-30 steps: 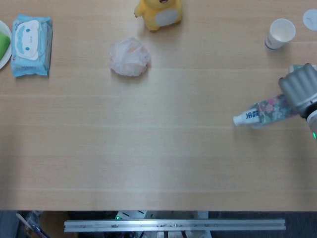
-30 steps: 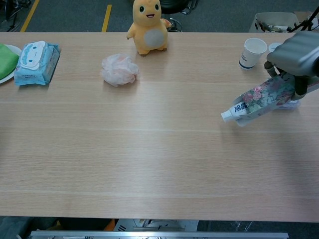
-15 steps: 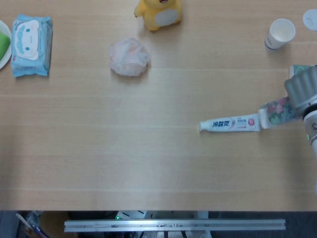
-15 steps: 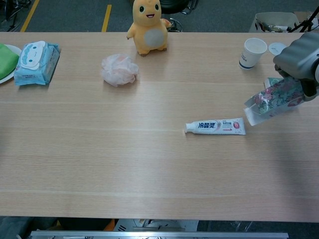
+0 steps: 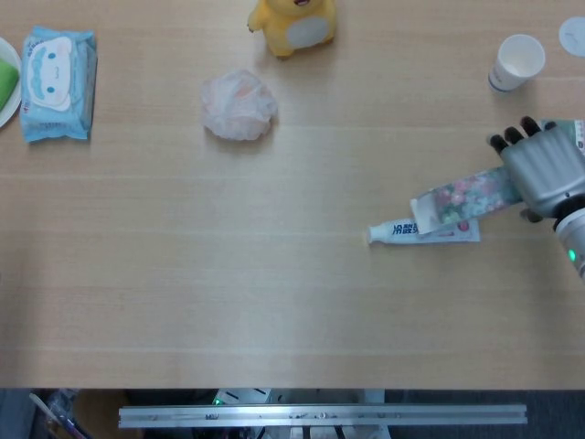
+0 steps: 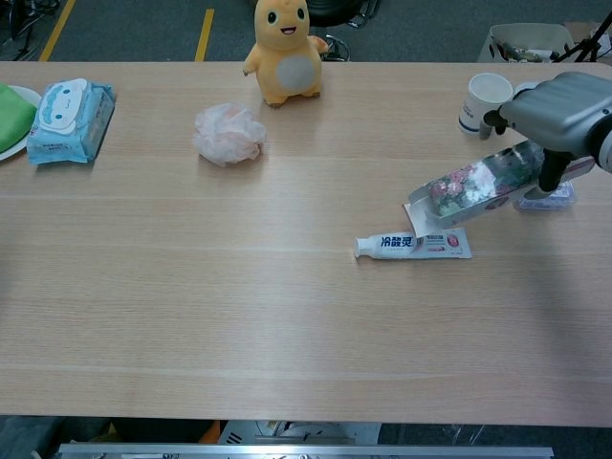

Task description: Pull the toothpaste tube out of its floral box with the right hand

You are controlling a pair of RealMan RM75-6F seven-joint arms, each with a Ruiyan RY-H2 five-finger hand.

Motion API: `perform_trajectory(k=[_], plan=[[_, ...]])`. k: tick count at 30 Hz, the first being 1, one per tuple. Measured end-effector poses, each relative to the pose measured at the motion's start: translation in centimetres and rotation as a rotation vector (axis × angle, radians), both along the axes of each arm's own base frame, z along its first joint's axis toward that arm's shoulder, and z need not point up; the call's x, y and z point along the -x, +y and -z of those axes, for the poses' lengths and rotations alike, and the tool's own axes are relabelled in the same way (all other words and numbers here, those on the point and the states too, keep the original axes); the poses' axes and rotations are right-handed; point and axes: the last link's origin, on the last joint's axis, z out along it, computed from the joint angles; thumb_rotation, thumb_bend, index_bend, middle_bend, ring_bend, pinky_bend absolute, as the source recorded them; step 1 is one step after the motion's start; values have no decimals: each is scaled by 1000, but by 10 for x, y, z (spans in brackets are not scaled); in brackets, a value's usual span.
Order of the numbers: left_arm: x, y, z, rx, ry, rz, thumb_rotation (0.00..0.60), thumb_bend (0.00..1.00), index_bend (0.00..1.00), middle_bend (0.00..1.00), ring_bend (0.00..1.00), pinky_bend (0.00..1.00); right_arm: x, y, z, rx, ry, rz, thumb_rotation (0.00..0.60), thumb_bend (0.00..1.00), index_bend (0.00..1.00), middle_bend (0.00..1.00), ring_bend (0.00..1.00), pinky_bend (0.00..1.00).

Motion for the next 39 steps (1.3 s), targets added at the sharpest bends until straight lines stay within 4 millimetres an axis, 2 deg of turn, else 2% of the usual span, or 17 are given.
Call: perform_trajectory(k=[10, 20, 23, 27, 39], plan=[[2, 0, 0, -12, -14, -5, 600, 68, 486, 369, 372, 529, 10, 2, 0, 7, -255, -79, 600, 0, 0, 9, 13, 276], [-7, 11, -1, -53, -27, 42, 600, 67, 477, 363, 372, 529, 25, 19, -18, 129, -370, -120, 600, 0, 0, 44, 13, 275], [-10, 13, 0, -51, -23, 51, 600, 67, 477, 363, 372, 529, 30, 30, -27, 193, -427, -159, 600, 0, 0, 71, 13, 275], [-16, 16, 2, -56, -26, 71, 600, 68, 477, 363, 372, 529, 46, 56, -40, 258, -496, -162, 600, 0, 0, 82, 13, 275], [-32, 17, 7, -55, -56, 127, 600, 67, 476, 362, 372, 529, 76, 113, -66, 365, -498, -127, 600, 0, 0, 104, 13, 274]])
